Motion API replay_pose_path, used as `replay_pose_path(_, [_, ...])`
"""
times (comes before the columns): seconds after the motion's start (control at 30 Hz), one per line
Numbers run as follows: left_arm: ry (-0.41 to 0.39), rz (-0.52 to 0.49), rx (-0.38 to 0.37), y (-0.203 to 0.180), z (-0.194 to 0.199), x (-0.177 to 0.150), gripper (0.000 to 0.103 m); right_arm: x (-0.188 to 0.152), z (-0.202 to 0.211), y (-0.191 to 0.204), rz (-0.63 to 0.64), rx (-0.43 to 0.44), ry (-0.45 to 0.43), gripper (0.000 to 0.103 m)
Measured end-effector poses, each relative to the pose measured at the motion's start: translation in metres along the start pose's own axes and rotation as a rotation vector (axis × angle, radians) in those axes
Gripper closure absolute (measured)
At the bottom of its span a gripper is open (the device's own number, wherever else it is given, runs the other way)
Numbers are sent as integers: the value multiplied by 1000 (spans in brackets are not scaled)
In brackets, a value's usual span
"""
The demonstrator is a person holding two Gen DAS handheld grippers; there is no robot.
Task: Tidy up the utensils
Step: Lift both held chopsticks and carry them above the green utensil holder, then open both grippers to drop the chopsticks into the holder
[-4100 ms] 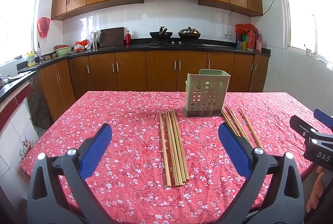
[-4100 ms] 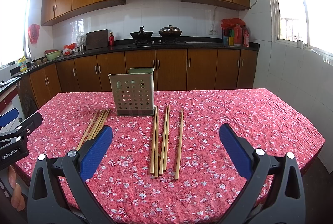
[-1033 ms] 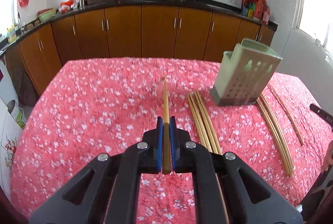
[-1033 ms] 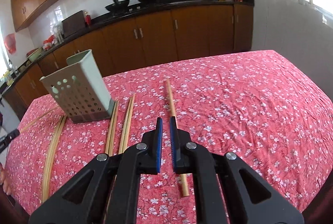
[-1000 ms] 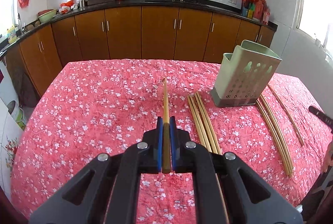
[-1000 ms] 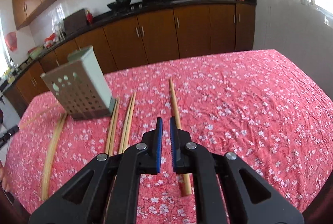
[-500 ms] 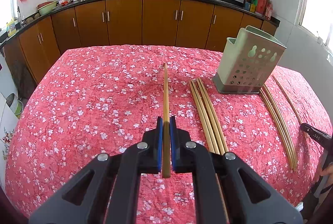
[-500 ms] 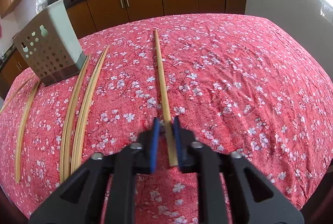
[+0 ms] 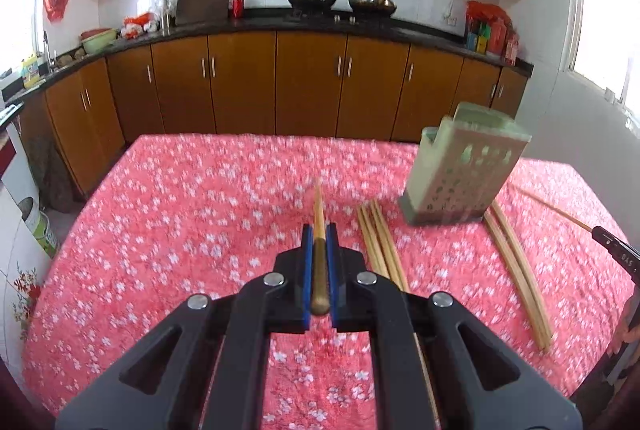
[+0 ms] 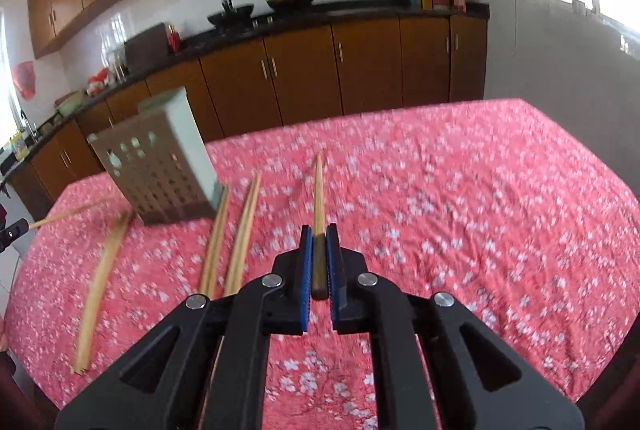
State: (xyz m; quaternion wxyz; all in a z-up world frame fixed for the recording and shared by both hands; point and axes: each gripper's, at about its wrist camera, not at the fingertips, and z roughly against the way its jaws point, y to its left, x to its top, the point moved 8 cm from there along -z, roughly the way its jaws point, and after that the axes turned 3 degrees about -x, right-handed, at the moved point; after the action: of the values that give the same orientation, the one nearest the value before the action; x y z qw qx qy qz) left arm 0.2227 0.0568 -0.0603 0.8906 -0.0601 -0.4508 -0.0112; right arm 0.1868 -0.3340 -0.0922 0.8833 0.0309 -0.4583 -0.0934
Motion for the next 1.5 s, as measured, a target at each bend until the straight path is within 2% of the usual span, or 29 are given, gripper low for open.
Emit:
replay_pose_path(0.23, [-114,18,3,-2,28,37,95,47,23,0,-27,19,-139,95])
replay_pose_path(0.57, [-167,23,41,2,37,70,95,78,34,7,0,12,-205,95])
replay_pose_path(0.77, [-192,10,79,6,35,106,95,123,37,17,17,22,-274,95])
replay_pose_path(0.93, [-263,-11,71,-11,50,146,95,166,60,39,29,66,-378,95])
replay_pose_path(1.13, [-378,-11,-5,-55,70,203,95,208,87,76,19,150,-499,95])
replay_pose_path(1.27, [-444,11,-59,-84,76,231,95,218,89,101,20,206,-539,95])
replay_pose_path(1.37, [-455,27,-101,-103,68,236,95,217,79,113,34,223,-540,95])
replay_pose_path(1.5, [-426,64,-149,-116,41,227,95,202,49,122,40,242,-480,95])
